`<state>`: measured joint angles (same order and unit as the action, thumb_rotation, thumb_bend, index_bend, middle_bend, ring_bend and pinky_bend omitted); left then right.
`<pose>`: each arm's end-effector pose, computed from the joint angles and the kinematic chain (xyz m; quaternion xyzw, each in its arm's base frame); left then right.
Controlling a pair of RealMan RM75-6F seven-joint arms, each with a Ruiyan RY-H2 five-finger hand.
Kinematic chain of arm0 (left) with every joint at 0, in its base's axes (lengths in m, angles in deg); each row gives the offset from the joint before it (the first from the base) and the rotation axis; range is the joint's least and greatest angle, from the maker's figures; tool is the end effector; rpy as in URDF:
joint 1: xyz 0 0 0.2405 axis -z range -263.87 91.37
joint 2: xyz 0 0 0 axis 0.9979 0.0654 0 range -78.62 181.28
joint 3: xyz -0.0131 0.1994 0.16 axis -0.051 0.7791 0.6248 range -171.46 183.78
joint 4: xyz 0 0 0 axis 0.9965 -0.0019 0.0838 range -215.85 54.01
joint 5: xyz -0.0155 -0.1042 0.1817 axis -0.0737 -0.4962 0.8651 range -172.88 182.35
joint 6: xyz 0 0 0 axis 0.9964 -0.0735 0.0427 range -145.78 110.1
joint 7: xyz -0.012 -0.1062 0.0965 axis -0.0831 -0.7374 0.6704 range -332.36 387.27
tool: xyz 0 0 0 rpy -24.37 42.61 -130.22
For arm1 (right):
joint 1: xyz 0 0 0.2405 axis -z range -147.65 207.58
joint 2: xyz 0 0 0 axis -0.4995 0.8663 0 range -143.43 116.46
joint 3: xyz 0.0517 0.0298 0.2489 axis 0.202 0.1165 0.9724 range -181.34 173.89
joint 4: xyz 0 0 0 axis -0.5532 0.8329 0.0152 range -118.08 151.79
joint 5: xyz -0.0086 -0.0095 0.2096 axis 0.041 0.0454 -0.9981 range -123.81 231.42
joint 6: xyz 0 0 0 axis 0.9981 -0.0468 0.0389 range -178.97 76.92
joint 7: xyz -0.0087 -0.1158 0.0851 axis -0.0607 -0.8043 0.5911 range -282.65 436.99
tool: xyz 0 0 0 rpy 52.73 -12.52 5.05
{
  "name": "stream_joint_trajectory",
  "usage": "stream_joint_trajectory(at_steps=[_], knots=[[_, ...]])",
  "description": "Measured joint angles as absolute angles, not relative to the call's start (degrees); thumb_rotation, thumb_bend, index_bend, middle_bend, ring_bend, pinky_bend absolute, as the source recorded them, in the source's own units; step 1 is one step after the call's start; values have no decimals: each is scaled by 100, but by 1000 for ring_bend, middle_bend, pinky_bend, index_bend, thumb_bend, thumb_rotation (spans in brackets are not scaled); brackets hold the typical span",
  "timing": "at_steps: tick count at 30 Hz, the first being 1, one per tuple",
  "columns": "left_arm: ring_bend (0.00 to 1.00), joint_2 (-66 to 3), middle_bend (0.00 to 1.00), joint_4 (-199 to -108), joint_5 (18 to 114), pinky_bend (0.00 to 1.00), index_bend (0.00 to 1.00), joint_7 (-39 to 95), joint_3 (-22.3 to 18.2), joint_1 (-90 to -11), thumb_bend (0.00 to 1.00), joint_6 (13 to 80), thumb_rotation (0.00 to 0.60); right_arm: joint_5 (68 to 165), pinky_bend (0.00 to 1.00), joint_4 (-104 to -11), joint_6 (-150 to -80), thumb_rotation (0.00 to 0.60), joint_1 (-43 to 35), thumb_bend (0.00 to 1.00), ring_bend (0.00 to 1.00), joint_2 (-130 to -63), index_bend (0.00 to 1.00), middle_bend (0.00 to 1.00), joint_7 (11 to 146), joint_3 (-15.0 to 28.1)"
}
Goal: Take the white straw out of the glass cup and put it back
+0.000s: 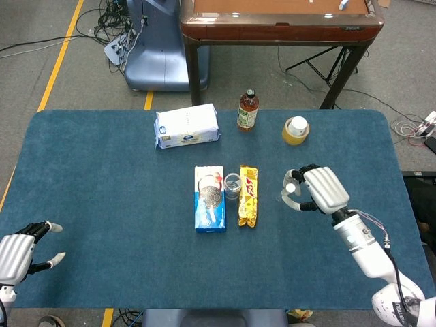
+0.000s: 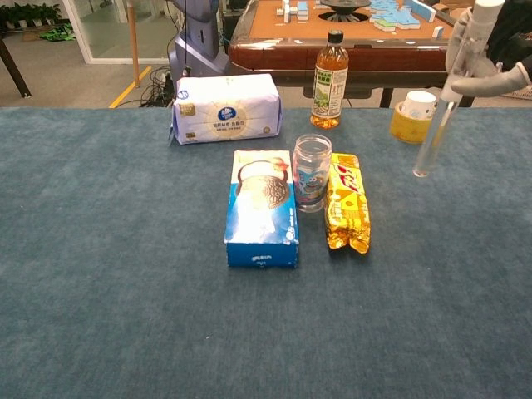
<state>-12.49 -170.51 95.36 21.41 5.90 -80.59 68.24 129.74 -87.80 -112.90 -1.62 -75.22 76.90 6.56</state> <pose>-0.3106 0.1761 0.1568 -0.6152 -0.3906 -0.4120 0.5470 -0.1733 -0.3068 0.1222 0.6850 -0.4047 0.4471 0.4088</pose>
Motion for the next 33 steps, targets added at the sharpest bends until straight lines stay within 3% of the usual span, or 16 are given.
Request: stream_joint_trajectory(at_steps=[5,17,27,33], knots=[[354,-1245,410,-17050,9534,522,395,2124,589,-8063,159,6836,600,12832,398,-8852,-11233,600,-176,506,499,-7558,732,702,7553,671],[354,-1238,410,-17046,9527,522,395,2112,589,-8060,159,6829,600,13672,398,-8660,-11224,600,-147,540,499,-7575,732,702,9812,649],[354,-1244,410,-17046,9520,522,395,2125,592,-8053,159,6810,600,12984,398,-8779,-10945,600,-227,543,499,-7451,732,702,7843,576],[354,-1241,410,-17042,9518,522,395,2109,592,-8054,159,6814,600,12981,398,-8817,-11001,600,-210,543,499,-7532,732,702,8060,620]])
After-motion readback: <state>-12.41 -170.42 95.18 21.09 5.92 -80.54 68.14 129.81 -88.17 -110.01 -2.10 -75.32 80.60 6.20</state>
